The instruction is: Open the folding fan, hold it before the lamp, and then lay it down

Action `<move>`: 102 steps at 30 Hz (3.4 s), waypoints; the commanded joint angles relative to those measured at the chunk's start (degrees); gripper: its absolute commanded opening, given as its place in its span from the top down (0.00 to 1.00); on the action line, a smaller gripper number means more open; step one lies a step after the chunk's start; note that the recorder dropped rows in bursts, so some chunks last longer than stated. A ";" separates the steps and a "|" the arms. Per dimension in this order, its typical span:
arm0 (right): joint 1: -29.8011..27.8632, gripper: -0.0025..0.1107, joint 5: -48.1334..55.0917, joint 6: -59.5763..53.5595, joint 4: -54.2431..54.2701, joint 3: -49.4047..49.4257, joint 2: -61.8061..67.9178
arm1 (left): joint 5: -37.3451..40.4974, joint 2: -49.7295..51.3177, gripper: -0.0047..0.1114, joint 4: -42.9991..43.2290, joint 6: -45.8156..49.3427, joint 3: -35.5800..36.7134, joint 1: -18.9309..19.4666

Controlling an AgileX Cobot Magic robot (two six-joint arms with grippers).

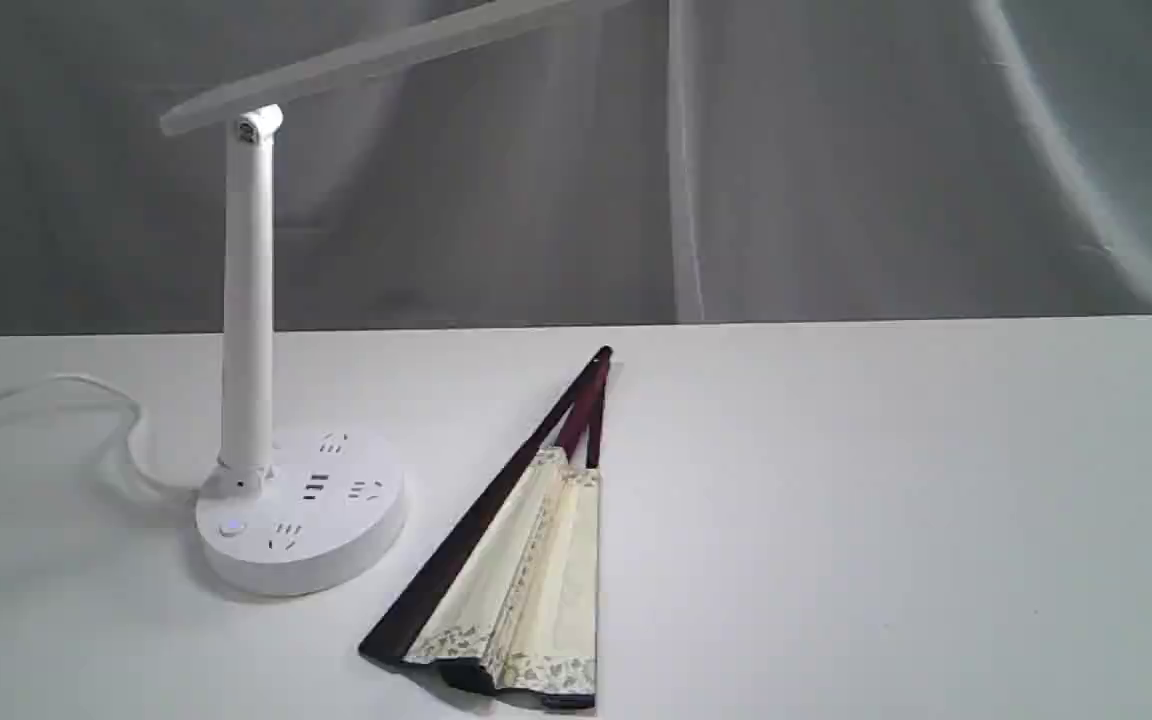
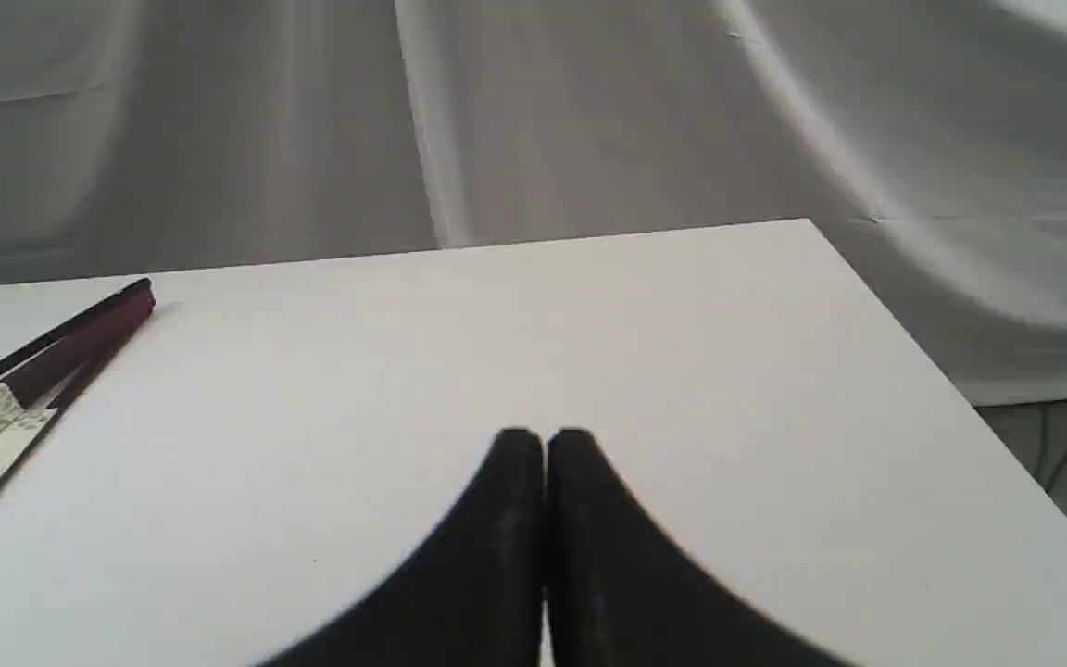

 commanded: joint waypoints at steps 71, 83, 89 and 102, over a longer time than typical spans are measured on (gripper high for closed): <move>-0.49 0.98 14.78 2.15 17.08 -19.48 7.02 | 32.58 11.09 0.92 -3.33 -8.71 -32.65 0.04; -0.49 0.98 15.53 -4.66 16.95 -30.18 31.49 | 32.26 27.92 0.92 -3.33 -7.40 -40.19 0.04; -0.49 0.98 15.53 -5.97 16.95 -36.26 41.92 | 32.13 36.28 0.92 -3.33 -6.55 -42.64 0.04; -0.49 0.98 12.98 -19.98 28.16 -39.29 54.10 | 27.94 51.38 0.92 -4.02 -4.17 -42.78 0.04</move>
